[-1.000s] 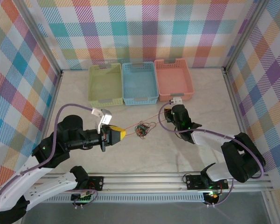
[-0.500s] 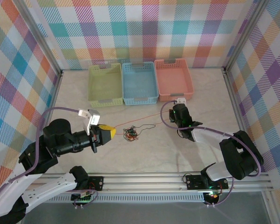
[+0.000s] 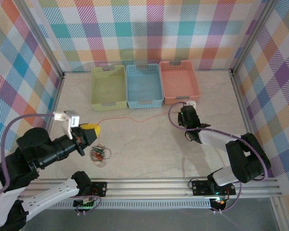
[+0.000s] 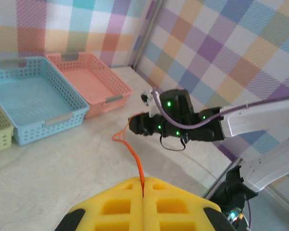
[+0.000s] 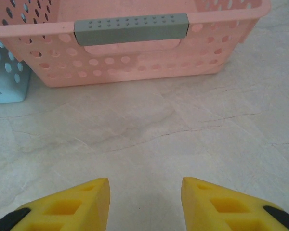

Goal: Untangle the cables

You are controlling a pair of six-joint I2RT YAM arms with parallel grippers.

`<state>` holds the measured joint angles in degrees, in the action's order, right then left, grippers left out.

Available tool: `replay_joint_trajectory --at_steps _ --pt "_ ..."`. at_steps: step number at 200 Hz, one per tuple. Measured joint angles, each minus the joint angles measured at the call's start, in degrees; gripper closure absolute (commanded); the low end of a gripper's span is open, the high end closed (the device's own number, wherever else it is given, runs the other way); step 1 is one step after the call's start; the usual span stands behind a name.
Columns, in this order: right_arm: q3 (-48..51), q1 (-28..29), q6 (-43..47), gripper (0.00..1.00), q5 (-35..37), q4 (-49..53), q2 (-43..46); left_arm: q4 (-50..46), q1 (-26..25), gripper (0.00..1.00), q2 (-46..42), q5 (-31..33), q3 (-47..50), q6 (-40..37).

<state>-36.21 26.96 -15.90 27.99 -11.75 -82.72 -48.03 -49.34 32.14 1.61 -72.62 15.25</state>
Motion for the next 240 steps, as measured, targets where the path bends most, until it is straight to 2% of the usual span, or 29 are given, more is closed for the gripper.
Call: replay_joint_trajectory --at_steps 36,64,84,112,136,151,193,240 --pt "0.02 0.00 0.09 0.52 -2.91 -0.57 0.17 1.88 0.00 1.00 3.17 -0.85 3.85 0.37" --pt "0.22 0.00 -0.02 0.44 -4.24 -1.66 1.16 3.96 0.02 1.00 12.02 -1.11 5.77 1.36" --pt "0.22 0.00 -0.02 0.41 -4.24 -1.64 1.25 6.43 0.46 1.00 18.75 -1.51 5.77 2.64" --pt "0.55 0.00 -0.46 0.34 -4.13 -1.88 2.08 9.29 2.40 1.00 26.16 -2.95 5.75 5.07" --pt "0.76 0.00 -1.49 0.33 -3.23 -1.84 2.97 11.45 5.57 1.00 29.94 -4.63 5.75 7.13" --pt "0.74 0.00 -2.12 0.30 -2.45 -1.18 2.95 12.24 7.78 1.00 30.71 -5.40 5.77 8.00" --pt "-0.02 -0.72 -4.26 0.32 -0.90 1.92 2.54 12.76 13.99 1.00 28.83 -7.41 6.45 9.25" --pt "3.43 -0.92 -3.15 0.34 -8.11 -3.17 6.51 14.58 15.17 1.00 28.79 -9.68 9.77 10.40"
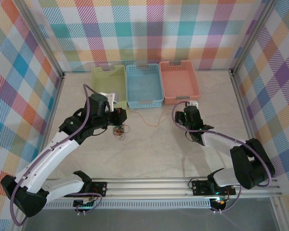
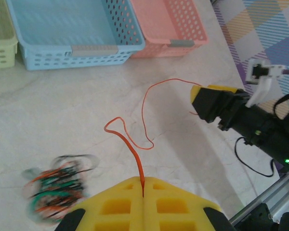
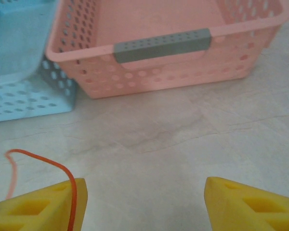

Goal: Untangle the cables

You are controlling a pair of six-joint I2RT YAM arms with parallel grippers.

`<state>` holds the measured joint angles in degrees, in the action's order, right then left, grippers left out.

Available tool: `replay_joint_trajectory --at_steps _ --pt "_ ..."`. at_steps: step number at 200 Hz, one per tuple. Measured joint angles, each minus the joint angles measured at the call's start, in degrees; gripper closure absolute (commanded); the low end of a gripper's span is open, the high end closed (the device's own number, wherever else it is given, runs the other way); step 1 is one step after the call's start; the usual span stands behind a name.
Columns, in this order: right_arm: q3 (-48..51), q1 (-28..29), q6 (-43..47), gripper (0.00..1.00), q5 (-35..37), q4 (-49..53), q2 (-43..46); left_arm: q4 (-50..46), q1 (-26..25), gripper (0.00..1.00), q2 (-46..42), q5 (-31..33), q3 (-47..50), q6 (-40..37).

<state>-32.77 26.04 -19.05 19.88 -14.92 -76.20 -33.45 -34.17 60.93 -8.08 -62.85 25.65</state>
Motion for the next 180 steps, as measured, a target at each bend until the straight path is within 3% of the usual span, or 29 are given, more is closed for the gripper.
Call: replay_joint_trajectory --at_steps 41,111,180 --pt "0.31 0.00 0.96 0.39 -4.94 -2.27 0.74 1.81 0.63 1.00 0.09 0.20 2.19 0.74" --pt "-0.55 0.00 3.13 0.43 -23.91 -3.76 -1.44 4.35 1.70 1.00 0.55 1.25 4.57 1.20" --pt "4.17 3.93 5.49 0.47 -42.40 -19.85 1.53 9.66 1.73 1.00 3.93 -1.81 5.70 2.64"
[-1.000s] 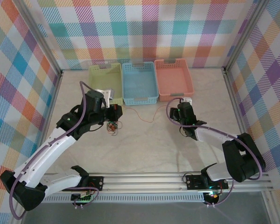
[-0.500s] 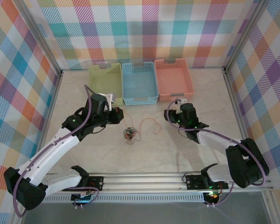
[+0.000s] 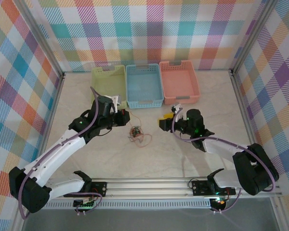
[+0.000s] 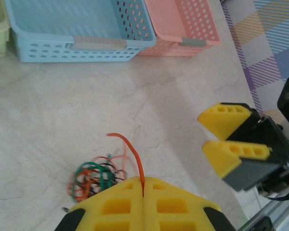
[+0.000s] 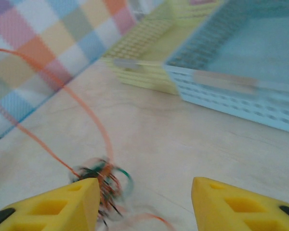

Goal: Untangle the cables

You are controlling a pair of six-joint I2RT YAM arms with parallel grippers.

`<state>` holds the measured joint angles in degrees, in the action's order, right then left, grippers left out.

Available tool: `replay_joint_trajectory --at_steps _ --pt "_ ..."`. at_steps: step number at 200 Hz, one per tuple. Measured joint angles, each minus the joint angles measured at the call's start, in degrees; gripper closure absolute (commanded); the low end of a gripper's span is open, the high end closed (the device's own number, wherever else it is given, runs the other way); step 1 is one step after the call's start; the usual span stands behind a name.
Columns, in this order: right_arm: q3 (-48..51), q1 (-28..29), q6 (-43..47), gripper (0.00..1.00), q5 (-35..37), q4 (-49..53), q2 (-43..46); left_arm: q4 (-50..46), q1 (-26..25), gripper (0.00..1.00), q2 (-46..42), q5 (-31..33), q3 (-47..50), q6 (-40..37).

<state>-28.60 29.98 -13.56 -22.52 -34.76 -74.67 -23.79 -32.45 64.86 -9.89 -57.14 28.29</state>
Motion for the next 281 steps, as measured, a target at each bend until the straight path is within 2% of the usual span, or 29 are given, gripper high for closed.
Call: replay_joint_trajectory --at_steps 51,84,175,226,281 --pt "0.00 5.35 2.93 0.47 -5.60 -3.26 -0.26 4.52 -0.04 1.00 5.03 -4.66 0.15 2.82" --pt "-0.35 7.10 4.59 0.46 -8.09 -4.33 -3.69 6.45 -1.18 1.00 5.92 -5.64 0.63 4.31" --pt "-0.44 10.25 10.19 0.46 -5.95 -10.27 -5.88 9.14 -9.53 1.00 7.63 -6.14 -0.26 7.65" --pt "-0.44 10.40 11.56 0.51 -4.92 -10.40 -5.88 8.74 -13.20 1.00 7.08 -5.51 -2.86 8.35" --pt "-0.74 10.56 12.85 0.62 -6.03 -9.84 -5.90 6.82 -13.94 1.00 5.73 -4.72 -6.80 8.41"
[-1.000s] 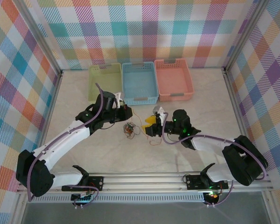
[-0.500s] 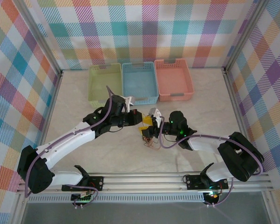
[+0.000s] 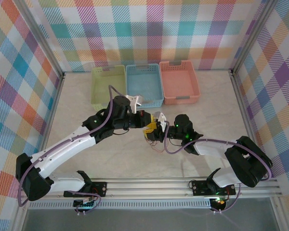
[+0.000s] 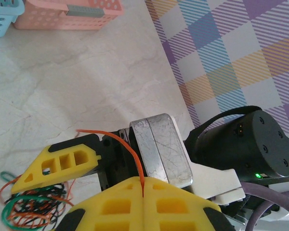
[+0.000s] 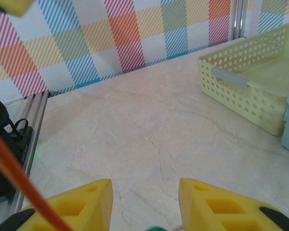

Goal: Untangle the cables

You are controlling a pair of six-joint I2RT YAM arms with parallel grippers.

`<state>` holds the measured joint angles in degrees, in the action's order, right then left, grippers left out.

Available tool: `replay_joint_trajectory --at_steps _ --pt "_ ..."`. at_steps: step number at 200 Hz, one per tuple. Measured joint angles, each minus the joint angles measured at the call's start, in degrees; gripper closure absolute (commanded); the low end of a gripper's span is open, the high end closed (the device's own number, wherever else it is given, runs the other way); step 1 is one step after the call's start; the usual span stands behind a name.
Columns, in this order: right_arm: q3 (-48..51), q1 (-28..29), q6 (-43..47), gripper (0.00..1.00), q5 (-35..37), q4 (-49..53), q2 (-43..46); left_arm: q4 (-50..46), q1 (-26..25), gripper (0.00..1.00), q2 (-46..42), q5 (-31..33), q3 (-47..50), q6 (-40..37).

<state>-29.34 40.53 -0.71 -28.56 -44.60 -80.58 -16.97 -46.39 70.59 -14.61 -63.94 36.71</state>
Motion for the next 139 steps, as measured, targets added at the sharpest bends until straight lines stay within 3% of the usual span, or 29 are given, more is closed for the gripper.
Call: replay_joint_trajectory --at_steps 58,139 --pt "-1.01 0.07 0.42 0.66 0.28 2.62 -0.42 -3.63 -1.18 1.00 -0.07 0.13 -7.54 0.11" --pt "-3.15 0.07 1.25 0.65 4.33 5.66 -1.16 -17.33 -0.92 1.00 0.17 4.09 -32.81 -4.68"
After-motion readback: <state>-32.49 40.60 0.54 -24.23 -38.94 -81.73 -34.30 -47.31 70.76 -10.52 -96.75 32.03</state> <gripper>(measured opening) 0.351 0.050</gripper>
